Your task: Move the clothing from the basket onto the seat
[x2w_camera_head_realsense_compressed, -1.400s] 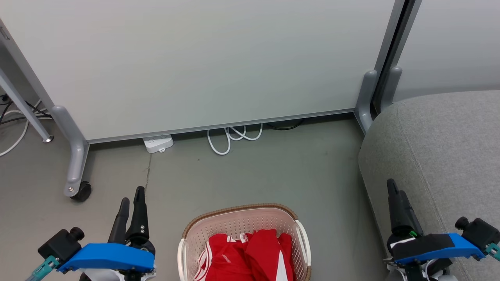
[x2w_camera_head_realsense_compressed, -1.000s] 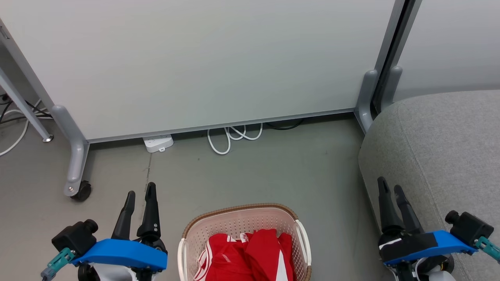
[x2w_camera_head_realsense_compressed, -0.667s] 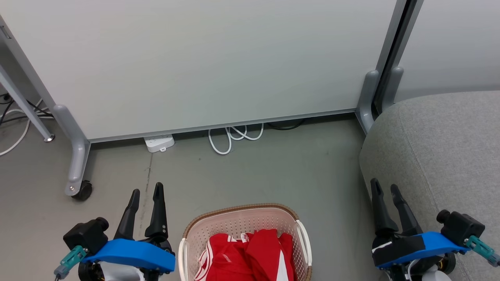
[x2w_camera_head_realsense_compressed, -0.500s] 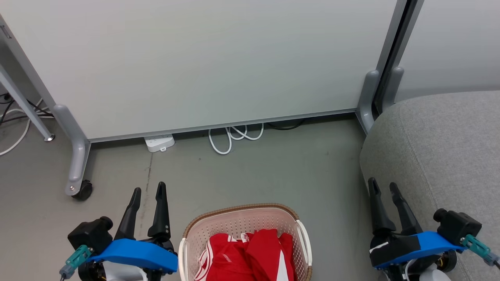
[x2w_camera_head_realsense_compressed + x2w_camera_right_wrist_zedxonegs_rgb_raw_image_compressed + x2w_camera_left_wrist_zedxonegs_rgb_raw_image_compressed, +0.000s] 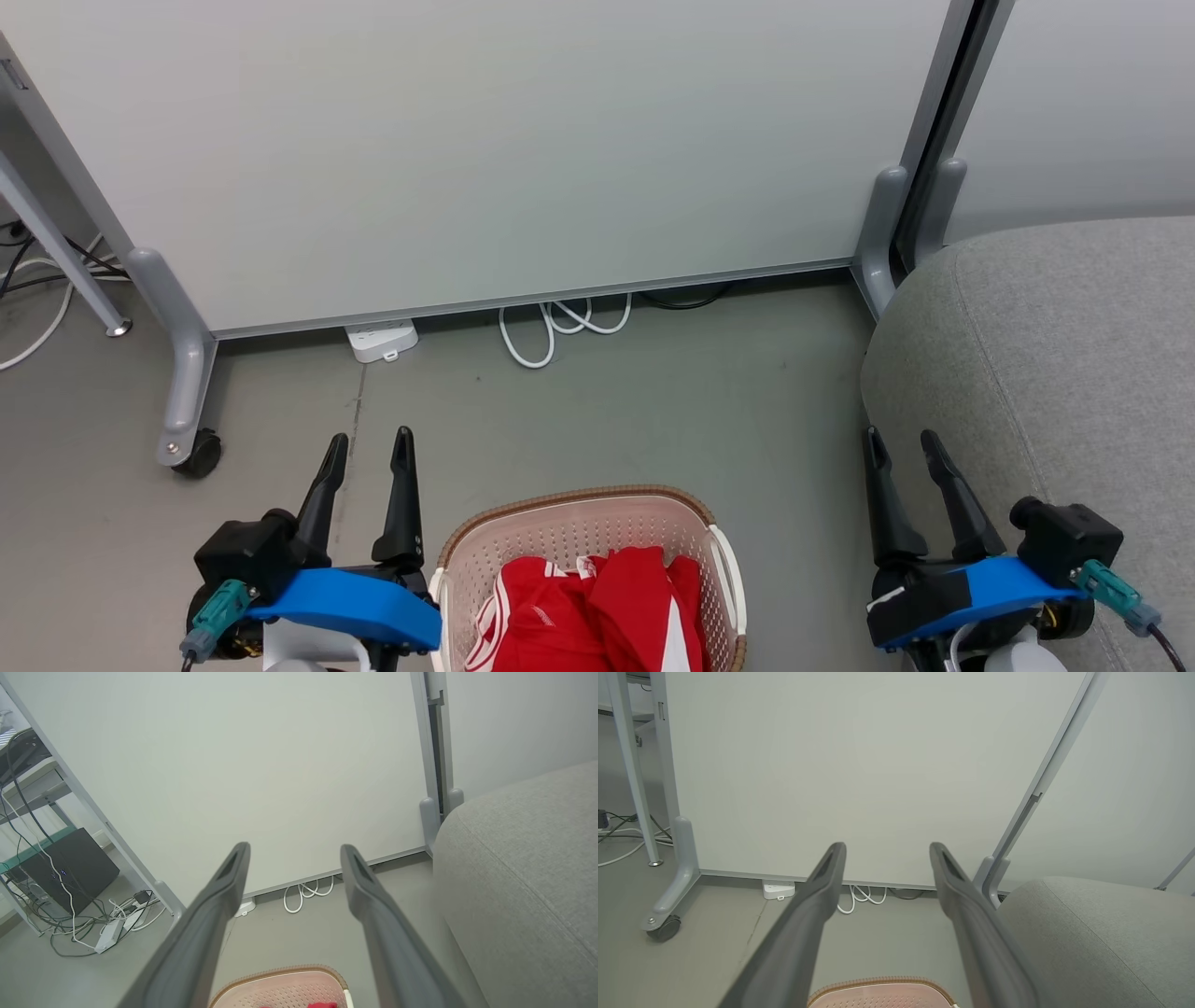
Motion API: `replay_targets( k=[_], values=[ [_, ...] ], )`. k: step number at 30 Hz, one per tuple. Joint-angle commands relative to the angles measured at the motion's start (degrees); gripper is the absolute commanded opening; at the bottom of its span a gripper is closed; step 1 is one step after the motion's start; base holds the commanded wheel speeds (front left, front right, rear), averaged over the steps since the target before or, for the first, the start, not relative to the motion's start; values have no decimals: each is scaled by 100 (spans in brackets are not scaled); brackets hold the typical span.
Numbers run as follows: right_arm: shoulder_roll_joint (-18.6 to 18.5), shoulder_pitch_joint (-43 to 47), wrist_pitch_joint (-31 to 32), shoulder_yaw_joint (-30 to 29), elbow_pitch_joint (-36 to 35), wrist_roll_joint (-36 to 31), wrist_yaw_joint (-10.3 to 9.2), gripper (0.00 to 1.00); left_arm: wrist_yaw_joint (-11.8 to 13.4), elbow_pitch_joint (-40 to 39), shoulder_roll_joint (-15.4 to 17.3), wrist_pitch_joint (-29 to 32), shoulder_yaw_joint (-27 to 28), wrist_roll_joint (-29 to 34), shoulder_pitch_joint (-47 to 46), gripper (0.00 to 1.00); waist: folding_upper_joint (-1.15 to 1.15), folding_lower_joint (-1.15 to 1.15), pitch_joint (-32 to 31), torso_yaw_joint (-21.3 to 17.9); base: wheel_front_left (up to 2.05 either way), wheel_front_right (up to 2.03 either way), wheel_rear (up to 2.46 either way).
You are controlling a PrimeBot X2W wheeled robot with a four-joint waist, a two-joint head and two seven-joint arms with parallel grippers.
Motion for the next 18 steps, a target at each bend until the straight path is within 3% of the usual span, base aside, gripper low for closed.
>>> replay_targets(
  k=[1, 18],
  values=[
    [12, -126, -59, 30, -8, -182, 11, 100, 20, -23, 36, -54, -49, 148, -96, 100, 0, 0, 2, 1, 0, 0, 0],
    [29, -117, -267, 93, 57, -1064, 12, 100, 67, 31, 46, -262, -244, 920, -145, 100, 0, 0, 6, 22, 0, 0, 0]
  ],
)
